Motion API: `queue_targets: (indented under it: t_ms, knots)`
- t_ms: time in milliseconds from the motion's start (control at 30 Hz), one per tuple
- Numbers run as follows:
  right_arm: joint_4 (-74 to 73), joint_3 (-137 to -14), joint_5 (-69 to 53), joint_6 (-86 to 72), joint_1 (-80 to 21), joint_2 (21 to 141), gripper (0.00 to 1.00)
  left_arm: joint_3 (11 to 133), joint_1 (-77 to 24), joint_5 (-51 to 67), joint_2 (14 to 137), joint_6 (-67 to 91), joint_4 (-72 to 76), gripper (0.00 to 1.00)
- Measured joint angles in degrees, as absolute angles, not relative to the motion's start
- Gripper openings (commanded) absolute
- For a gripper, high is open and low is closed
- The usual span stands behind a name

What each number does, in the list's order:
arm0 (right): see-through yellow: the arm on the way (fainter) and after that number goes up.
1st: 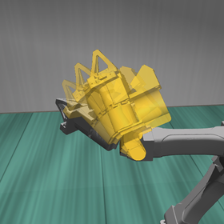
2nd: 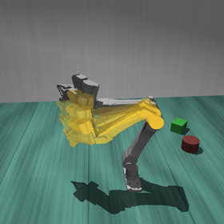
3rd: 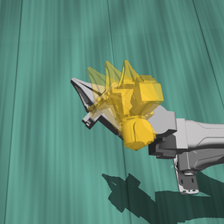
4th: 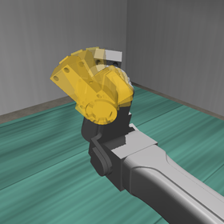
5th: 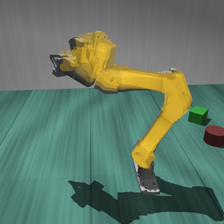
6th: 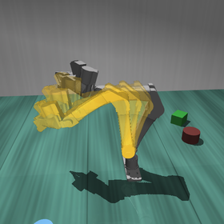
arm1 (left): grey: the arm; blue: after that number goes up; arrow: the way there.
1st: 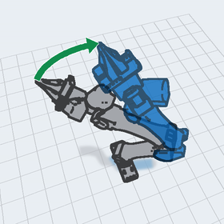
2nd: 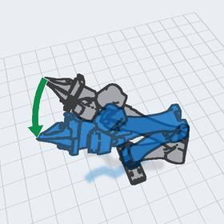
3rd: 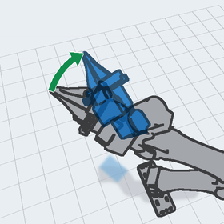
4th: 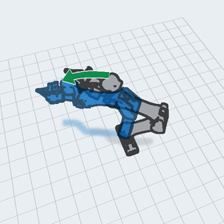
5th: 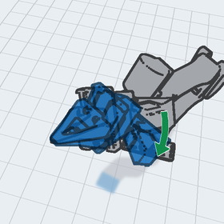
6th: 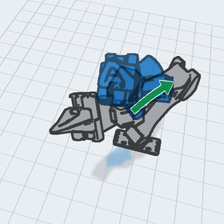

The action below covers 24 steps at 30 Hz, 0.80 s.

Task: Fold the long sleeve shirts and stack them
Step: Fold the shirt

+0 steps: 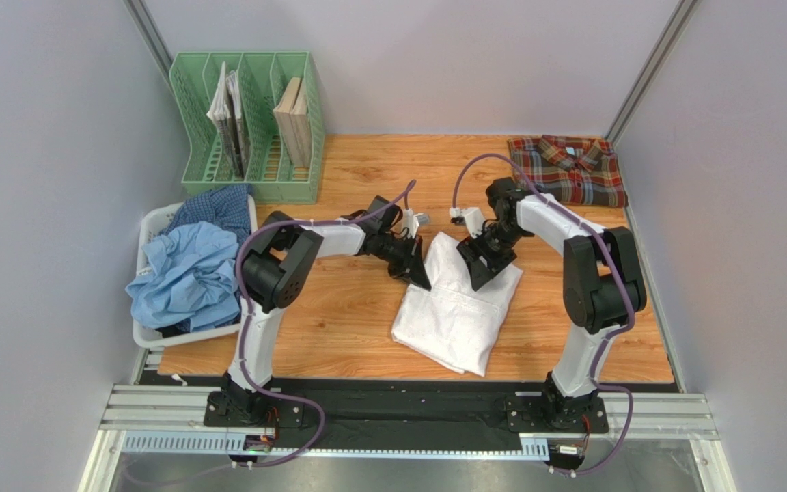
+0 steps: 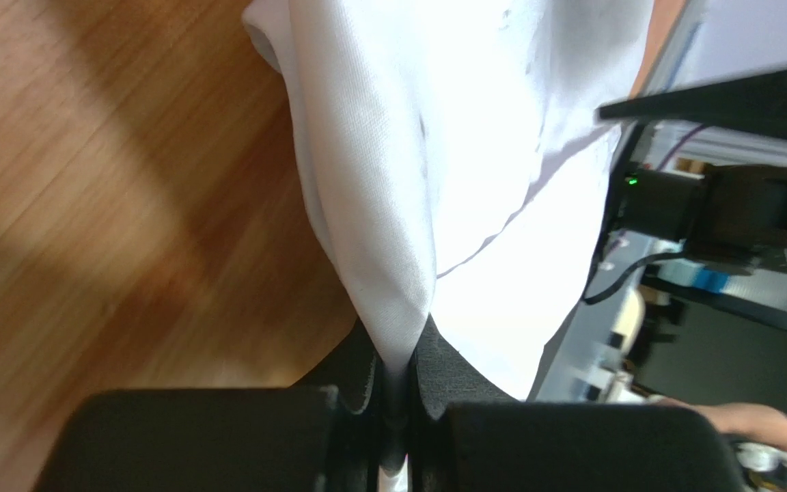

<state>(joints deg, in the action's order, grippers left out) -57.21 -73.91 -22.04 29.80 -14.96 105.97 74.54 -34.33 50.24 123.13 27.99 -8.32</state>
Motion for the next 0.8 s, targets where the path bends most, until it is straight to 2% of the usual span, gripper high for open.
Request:
queue_targets:
  t_ms: [167,300,433,600,700,800]
  knots:
    - [-58.2,-73.8,-27.7,26.2,-5.8,99.2,0.66,81.9,-34.3,42.6,117.8,16.8,-25.3,0.00]
    - [-59.2,-73.6,-32.4,24.6,3.5,91.3,0.67,96.5,-34.3,33.9,117.0,4.0,-40.7,0.00]
    - [-61.1,-72.2,-36.0,24.6,10.5,85.3,0.67,114.1,-34.2,19.4,117.0,-10.6,-54.2,0.00]
    - [-63.4,-70.2,-39.2,25.6,14.3,83.9,0.67,131.7,-34.9,2.3,117.1,-28.4,-58.7,0.00]
    - [-64.5,-68.9,-40.8,26.2,16.7,84.1,0.67,132.8,-37.4,-7.0,116.0,-39.8,-56.0,0.00]
    - [-64.9,-68.9,-42.2,26.5,18.4,84.7,0.67,121.8,-42.1,-14.0,113.4,-48.2,-50.1,0.00]
